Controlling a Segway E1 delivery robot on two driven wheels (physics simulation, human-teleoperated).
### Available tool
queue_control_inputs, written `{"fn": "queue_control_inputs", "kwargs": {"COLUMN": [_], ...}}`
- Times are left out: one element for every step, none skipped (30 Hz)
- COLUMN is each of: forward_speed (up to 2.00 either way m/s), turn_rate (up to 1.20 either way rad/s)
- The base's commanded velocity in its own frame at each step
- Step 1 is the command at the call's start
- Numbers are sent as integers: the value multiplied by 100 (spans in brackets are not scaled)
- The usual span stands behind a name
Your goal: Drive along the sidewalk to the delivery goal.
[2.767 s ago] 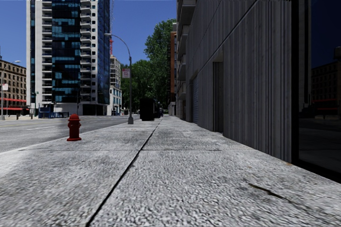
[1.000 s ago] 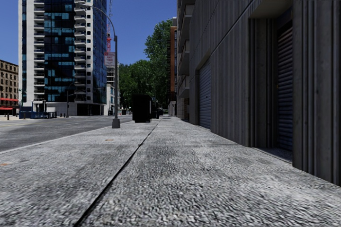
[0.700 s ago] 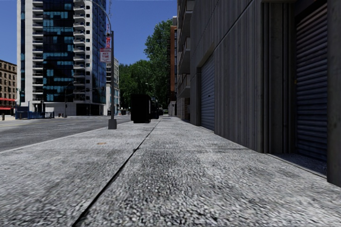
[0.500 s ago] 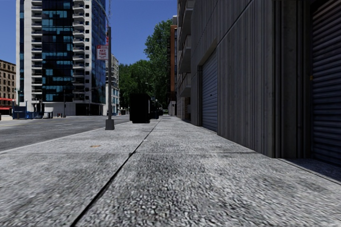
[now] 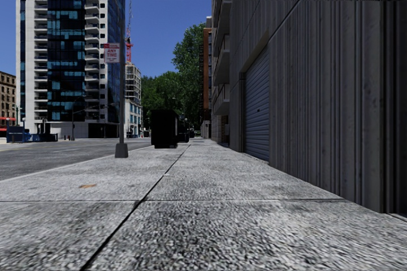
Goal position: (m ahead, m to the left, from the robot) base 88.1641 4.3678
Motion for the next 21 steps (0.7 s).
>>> {"fn": "queue_control_inputs", "kwargs": {"forward_speed": [200, 200, 200, 200, 200, 200, 200, 200, 200, 200, 200, 200, 200, 200, 200, 200, 200, 200, 200, 200, 200], "turn_rate": [0, 0, 0, 0, 0, 0, 0, 0, 0, 0, 0, 0, 0, 0, 0, 0, 0, 0, 0, 0, 0]}}
